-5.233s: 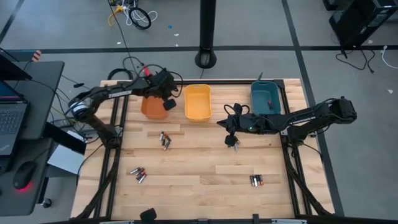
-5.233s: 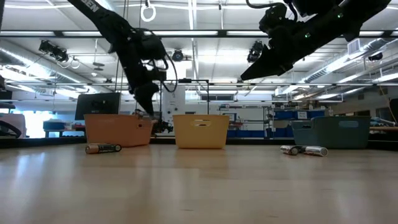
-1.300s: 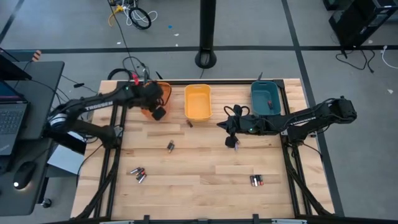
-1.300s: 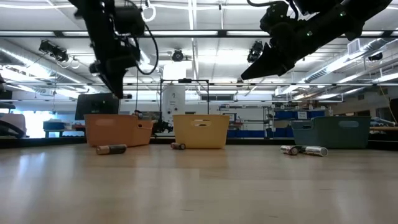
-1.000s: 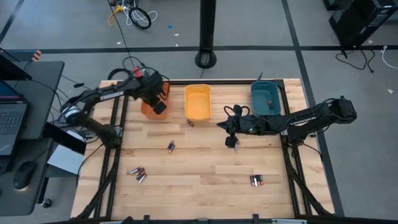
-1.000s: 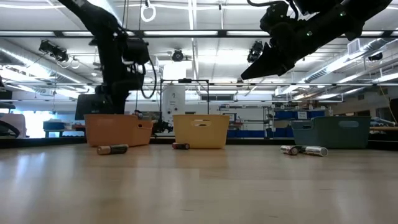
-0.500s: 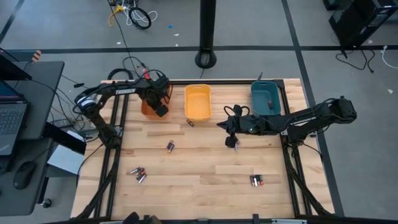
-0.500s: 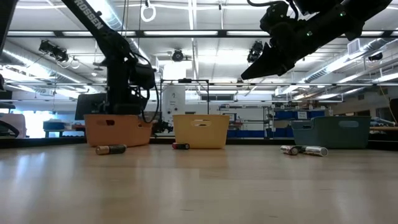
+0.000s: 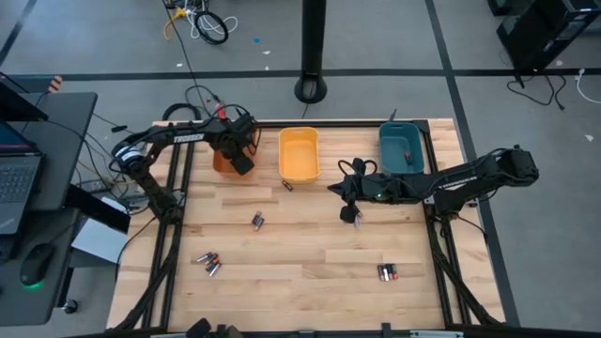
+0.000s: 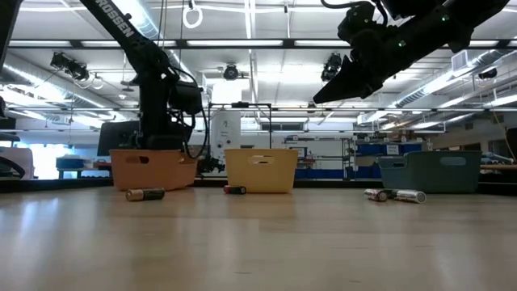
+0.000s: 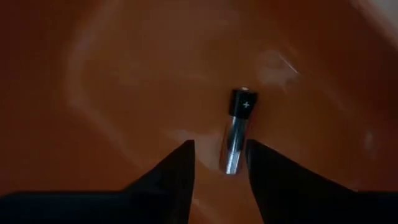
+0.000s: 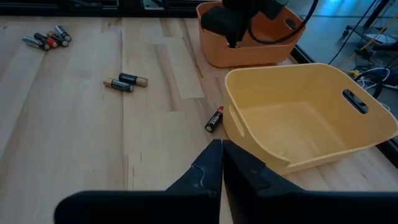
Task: Sort batteries
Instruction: Put the black battery into the yellow bin
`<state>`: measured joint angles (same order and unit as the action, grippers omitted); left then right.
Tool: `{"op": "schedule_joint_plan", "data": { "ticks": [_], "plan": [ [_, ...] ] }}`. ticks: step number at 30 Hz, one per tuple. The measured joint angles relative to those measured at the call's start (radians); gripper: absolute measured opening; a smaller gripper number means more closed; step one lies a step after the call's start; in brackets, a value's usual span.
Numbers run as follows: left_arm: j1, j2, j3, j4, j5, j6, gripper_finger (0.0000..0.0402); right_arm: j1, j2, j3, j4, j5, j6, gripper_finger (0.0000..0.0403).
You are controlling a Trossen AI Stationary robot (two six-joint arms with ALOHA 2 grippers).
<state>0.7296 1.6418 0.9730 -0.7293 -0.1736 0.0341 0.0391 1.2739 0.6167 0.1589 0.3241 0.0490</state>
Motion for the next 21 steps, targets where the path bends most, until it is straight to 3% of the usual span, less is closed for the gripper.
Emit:
{"op": "schedule_joint_plan", "data": {
  "ticks": [9, 15, 21],
  "plan": [
    [-0.004, -0.114, 0.054, -0.035, -0.109, 0.038, 0.0159, 0.0, 0.0, 0.0, 0.0, 0.0, 0.0, 0.002],
    [-0.043, -0.268, 0.098, -0.088, -0.114, 0.045, 0.0149, 0.0, 0.0, 0.0, -0.001, 0.0, 0.0, 0.0021],
    [-0.17, -0.446, 0.099, -0.199, -0.058, -0.054, 0.0116, 0.0, 0.0, 0.0, -0.003, 0.0, 0.004, 0.0015]
  ]
}}
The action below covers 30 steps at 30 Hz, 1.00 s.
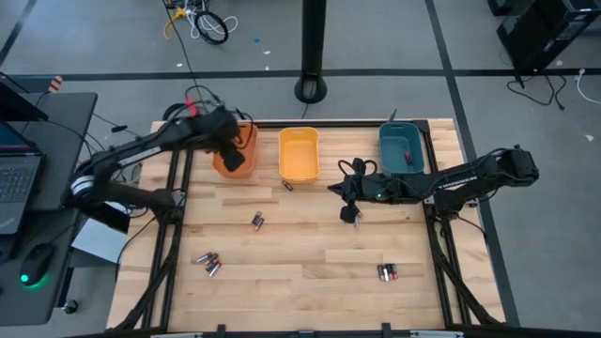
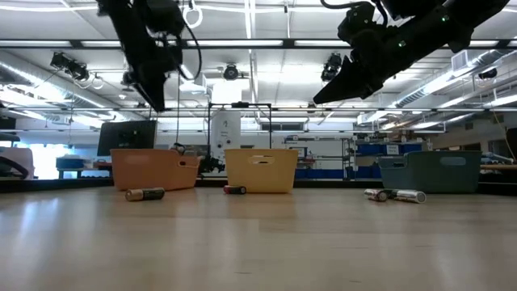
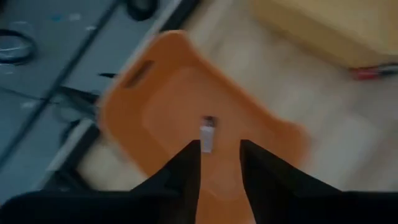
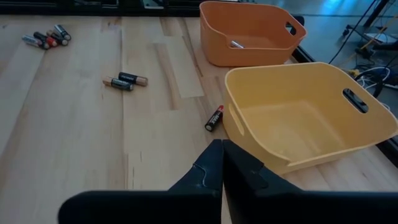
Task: Sort batteries
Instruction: Put the black battery into the yellow bin
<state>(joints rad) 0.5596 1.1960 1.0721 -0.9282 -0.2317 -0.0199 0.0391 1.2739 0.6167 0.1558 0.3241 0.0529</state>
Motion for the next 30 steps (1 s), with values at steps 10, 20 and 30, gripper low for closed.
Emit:
{"op": "schedule_joint_plan", "data": {
  "ticks": [10, 20, 30],
  "plan": [
    [-0.326, -0.105, -0.157, -0.029, 0.134, -0.363, 0.0103, 0.001, 0.0, 0.0, -0.001, -0.001, 0.022, 0.002],
    [-0.574, -0.066, -0.379, 0.369, 0.164, -0.627, 0.0104, 0.001, 0.0, 0.0, 0.0, -0.004, 0.018, 0.0021],
    [-0.623, 0.096, -0.405, 0.488, 0.136, -0.741, 0.0106, 0.001, 0.0, 0.0, 0.0, -0.004, 0.015, 0.0017]
  ]
}}
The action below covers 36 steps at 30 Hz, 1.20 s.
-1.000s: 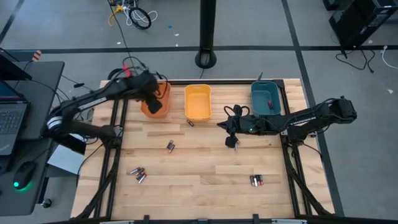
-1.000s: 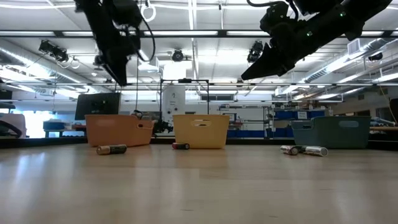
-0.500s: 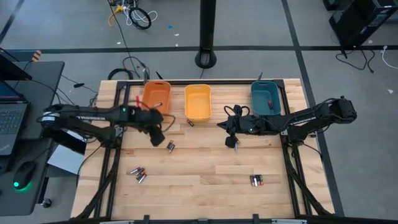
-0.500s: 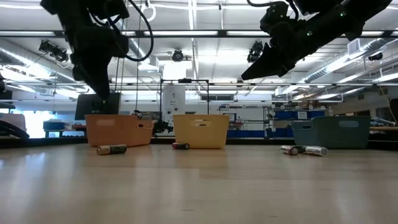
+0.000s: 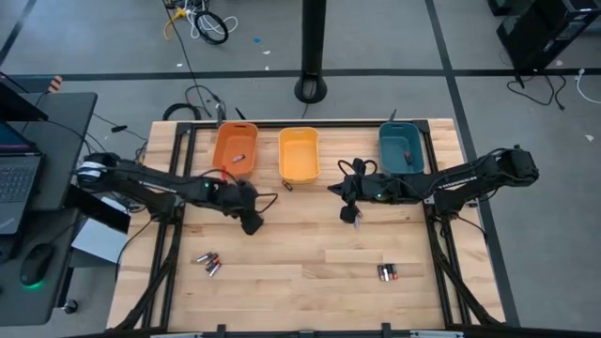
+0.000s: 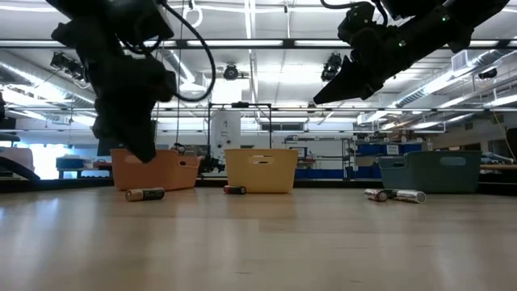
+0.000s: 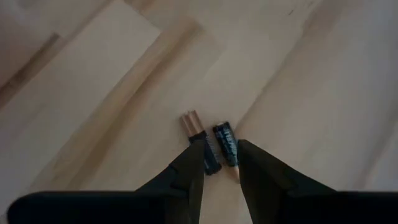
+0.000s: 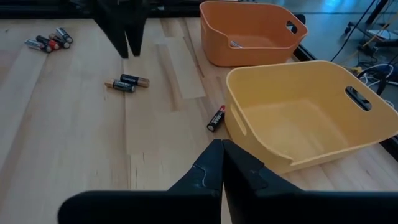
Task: Sort batteries
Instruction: Put the black battery into the yellow bin
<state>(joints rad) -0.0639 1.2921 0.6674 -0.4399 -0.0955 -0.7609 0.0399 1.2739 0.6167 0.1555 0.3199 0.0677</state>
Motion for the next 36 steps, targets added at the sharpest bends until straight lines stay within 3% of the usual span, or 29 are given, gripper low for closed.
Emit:
{"op": "schedule_joint_plan", "data": {
  "ticks": [20, 30, 36],
  "plan": [
    [-0.005, 0.185, 0.027, 0.011, -0.037, 0.015, 0.0232, 0.0, 0.0, 0.0, 0.0, 0.0, 0.001, 0.0022],
    [-0.005, 0.235, 0.032, 0.001, -0.06, 0.001, 0.0233, 0.0, 0.0, 0.0, 0.0, 0.0, 0.001, 0.0021],
    [-0.005, 0.236, 0.032, -0.042, -0.068, 0.053, 0.019, 0.0, 0.0, 0.0, 0.0, 0.0, 0.001, 0.002]
  ]
}}
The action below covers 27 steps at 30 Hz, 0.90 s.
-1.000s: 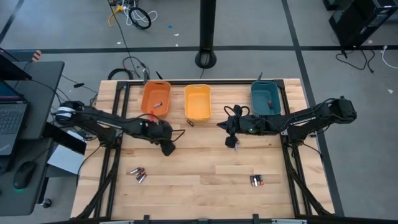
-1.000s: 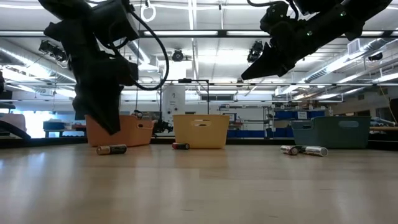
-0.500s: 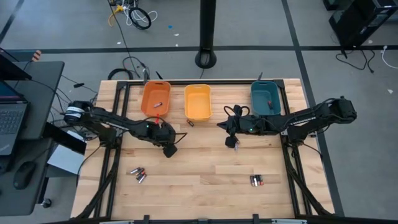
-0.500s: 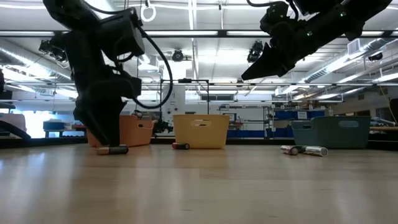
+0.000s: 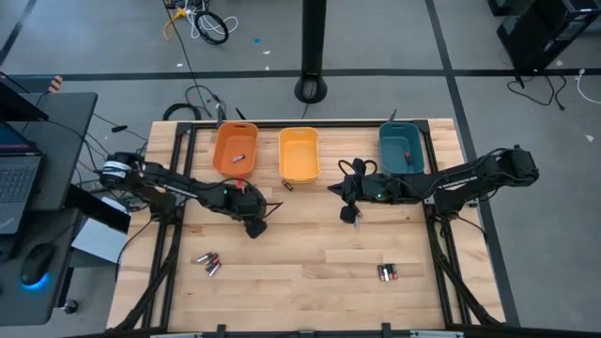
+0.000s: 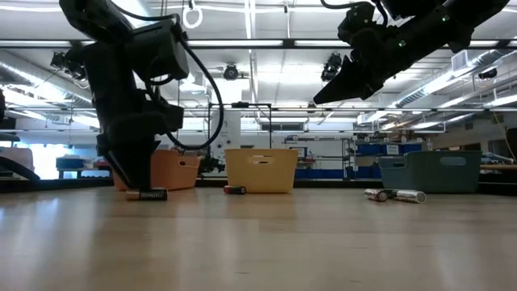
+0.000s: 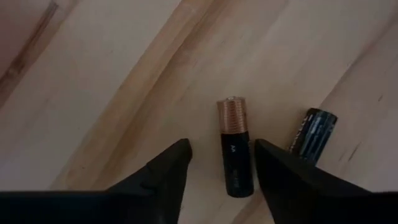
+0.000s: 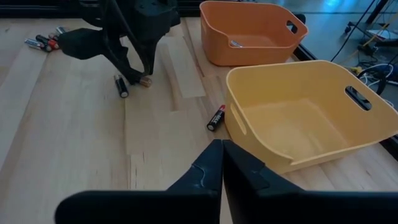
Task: Sort batteries
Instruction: Put the black battery into the yellow bin
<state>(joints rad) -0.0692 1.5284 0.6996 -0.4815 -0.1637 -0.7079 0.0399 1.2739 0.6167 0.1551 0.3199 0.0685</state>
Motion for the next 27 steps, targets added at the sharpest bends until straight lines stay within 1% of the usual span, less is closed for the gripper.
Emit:
{"op": "schedule_joint_plan", "data": {
  "ticks": [5, 9, 11, 14, 18, 23, 27],
  "plan": [
    [0.0, 0.0, -0.001, -0.018, -0.007, 0.027, 0.0127, 0.0, 0.0, 0.0, 0.0, 0.0, 0.0, 0.0015],
    [0.001, 0.001, -0.003, -0.024, -0.005, 0.053, 0.0075, 0.0, 0.0, 0.0, 0.0, 0.0, 0.0, 0.0022],
    [0.001, 0.001, 0.001, -0.027, 0.001, 0.09, 0.0053, 0.0, 0.0, 0.0, 0.0, 0.0, 0.0, 0.0024],
    [-0.01, 0.004, 0.034, -0.046, 0.005, 0.163, 0.0048, 0.0, 0.0, 0.0, 0.0, 0.0, 0.0, 0.0021],
    [-0.018, 0.008, 0.11, -0.105, 0.034, 0.233, 0.0048, 0.0, 0.0, 0.0, 0.0, 0.0, 0.0, 0.0015],
    [-0.015, 0.006, 0.201, -0.178, -0.021, 0.315, 0.0052, 0.0, 0.0, 0.0, 0.0, 0.0, -0.005, 0.0021],
    [0.001, 0.006, 0.279, -0.233, -0.037, 0.396, 0.0052, 0.0, 0.0, 0.0, 0.0, 0.0, -0.005, 0.0022]
  ]
}}
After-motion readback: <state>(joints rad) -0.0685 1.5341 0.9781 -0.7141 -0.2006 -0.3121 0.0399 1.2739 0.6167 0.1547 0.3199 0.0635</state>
